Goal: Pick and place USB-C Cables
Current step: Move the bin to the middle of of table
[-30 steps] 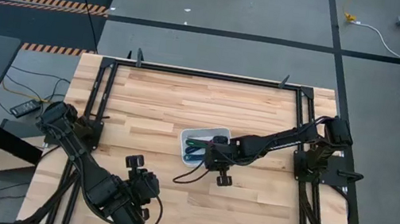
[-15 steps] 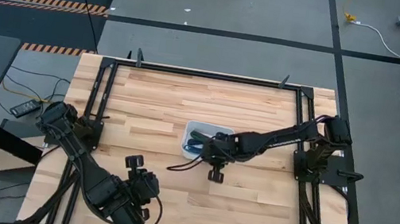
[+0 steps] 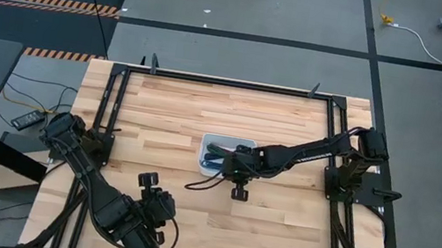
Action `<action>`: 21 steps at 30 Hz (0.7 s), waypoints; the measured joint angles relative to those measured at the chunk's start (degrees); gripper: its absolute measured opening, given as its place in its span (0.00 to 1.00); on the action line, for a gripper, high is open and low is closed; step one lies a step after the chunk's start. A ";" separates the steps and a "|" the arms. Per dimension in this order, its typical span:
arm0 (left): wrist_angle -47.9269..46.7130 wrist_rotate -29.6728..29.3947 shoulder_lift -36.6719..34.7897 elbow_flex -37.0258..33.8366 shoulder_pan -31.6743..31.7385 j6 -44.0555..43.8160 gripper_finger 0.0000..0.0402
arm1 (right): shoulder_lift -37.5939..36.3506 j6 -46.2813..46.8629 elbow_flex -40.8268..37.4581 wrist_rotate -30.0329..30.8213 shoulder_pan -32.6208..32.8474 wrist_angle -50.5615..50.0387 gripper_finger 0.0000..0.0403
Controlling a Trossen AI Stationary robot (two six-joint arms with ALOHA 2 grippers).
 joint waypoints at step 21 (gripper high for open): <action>1.79 0.76 0.04 -0.02 -0.53 -0.22 0.39 | 3.67 1.75 0.07 -2.29 -1.16 4.55 0.02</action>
